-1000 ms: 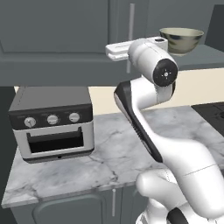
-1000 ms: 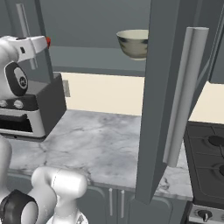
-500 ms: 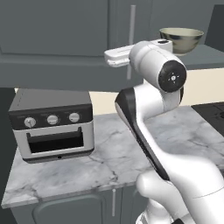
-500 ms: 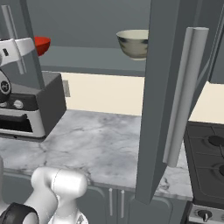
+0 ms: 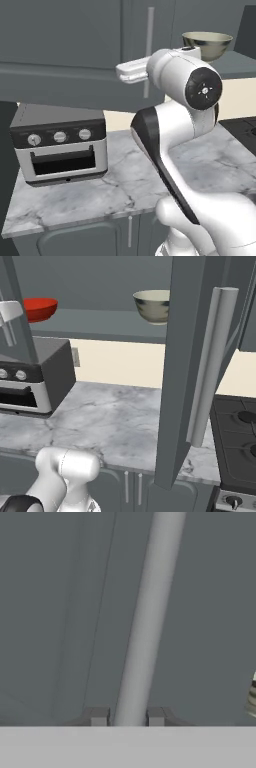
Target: Move the bowls from the cabinet to the plates on the dining table.
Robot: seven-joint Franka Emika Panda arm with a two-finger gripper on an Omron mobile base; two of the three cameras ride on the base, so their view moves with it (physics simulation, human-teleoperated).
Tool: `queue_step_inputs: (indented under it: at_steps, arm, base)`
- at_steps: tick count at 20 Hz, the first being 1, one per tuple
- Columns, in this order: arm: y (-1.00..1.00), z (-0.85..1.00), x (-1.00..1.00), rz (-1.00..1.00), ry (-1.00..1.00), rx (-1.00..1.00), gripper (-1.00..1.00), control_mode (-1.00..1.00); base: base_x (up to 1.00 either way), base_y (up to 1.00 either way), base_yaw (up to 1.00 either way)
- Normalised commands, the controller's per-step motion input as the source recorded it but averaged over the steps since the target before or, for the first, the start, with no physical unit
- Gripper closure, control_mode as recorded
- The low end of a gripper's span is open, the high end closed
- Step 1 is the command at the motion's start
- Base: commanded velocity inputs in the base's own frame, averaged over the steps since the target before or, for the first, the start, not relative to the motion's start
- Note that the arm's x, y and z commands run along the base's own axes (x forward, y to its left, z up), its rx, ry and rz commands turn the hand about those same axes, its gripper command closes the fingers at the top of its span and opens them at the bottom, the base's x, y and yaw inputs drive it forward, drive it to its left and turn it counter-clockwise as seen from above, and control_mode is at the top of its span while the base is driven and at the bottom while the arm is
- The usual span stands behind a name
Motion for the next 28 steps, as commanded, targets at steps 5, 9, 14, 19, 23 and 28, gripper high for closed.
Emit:
queue_step_inputs:
  at_steps: [5, 9, 14, 19, 23, 28]
  arm:
    - [0.16, -0.03, -0.61, 0.00, 0.05, -0.03, 1.00, -1.00]
    - [0.17, -0.03, -0.56, 0.00, 0.03, -0.02, 1.00, -1.00]
    - [0.20, -0.07, -0.45, 0.00, 0.03, -0.02, 1.00, -1.00]
    - [0.21, -0.09, -0.44, 0.00, 0.03, -0.02, 1.00, -1.00]
    - [0.22, -0.07, -0.43, 0.00, 0.03, -0.02, 1.00, -1.00]
    - [0.21, -0.06, -0.39, 0.00, 0.03, -0.02, 1.00, -1.00]
  base:
    - [0.00, 0.00, 0.00]
    - [0.00, 0.00, 0.00]
    - [0.00, 0.00, 0.00]
    - [0.00, 0.00, 0.00]
    - [0.00, 0.00, 0.00]
    - [0.00, 0.00, 0.00]
